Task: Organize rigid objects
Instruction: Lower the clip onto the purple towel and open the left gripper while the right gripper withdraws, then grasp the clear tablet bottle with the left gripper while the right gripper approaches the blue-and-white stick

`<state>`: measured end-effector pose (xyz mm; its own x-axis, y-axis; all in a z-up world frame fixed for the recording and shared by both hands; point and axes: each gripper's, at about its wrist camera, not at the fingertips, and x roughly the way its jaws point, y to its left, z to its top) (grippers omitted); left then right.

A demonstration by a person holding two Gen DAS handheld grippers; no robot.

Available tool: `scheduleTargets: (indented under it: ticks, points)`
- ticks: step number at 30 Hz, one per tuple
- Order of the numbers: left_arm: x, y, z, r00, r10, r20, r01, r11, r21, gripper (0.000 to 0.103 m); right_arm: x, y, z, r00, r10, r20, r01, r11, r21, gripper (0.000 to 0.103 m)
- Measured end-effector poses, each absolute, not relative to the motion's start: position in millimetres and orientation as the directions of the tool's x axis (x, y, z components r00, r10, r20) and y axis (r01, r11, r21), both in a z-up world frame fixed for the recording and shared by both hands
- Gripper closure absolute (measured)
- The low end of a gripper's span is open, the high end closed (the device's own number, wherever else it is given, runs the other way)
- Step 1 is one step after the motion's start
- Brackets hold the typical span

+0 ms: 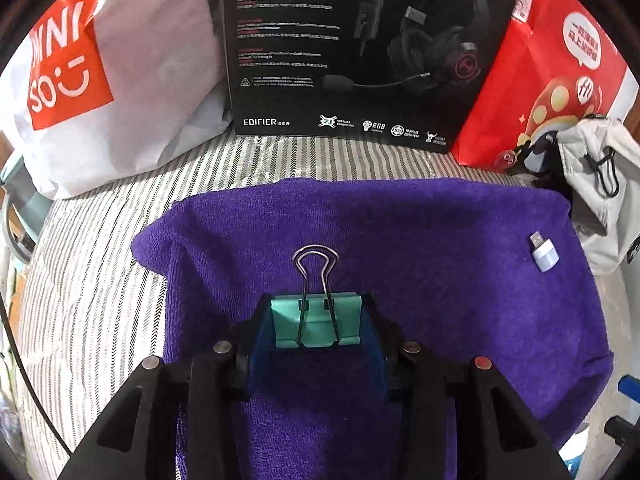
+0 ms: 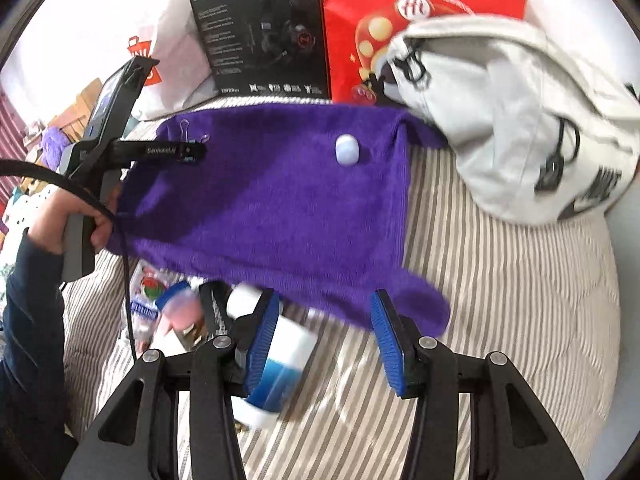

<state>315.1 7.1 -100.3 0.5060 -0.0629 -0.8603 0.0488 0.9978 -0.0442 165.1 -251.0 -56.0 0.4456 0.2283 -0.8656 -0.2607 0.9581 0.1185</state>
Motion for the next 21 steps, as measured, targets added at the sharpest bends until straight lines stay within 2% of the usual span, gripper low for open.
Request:
scheduleTargets:
  ticks: [4, 5, 7, 9, 15, 21]
  points:
    - [314, -3, -101, 0.506, -0.009, -0.862, 0.069, 0.997, 0.03, 0.061, 158, -258, -65, 0.43, 0.23, -0.873, -0.22, 0.965, 0.146, 0.055]
    - [314, -3, -101, 0.502, -0.002, -0.865, 0.061, 0.998, 0.033, 0.058, 156, -260, -65, 0.429, 0.231, -0.873, -0.214, 0.965, 0.151, 0.055]
    - [313, 0, -102, 0.485, -0.003, -0.874, 0.042, 0.999, 0.02, 0.042, 151, -263, -63, 0.432, 0.227, -0.873, -0.208, 0.967, 0.149, 0.055]
    - [309, 3, -101, 0.477, -0.023, -0.879, 0.048, 0.999, 0.0, 0.039, 144, -266, -59, 0.444, 0.22, -0.869, -0.205, 0.969, 0.14, 0.055]
    - [273, 7, -79, 0.496, -0.03, -0.868, 0.018, 1.0, -0.024, 0.039, 128, -269, -48, 0.478, 0.198, -0.856, -0.19, 0.975, 0.119, 0.055]
    - [195, -7, -44, 0.543, -0.098, -0.834, 0.074, 0.995, -0.068, 0.039, 111, -274, -42, 0.497, 0.218, -0.84, -0.163, 0.974, 0.156, 0.055]
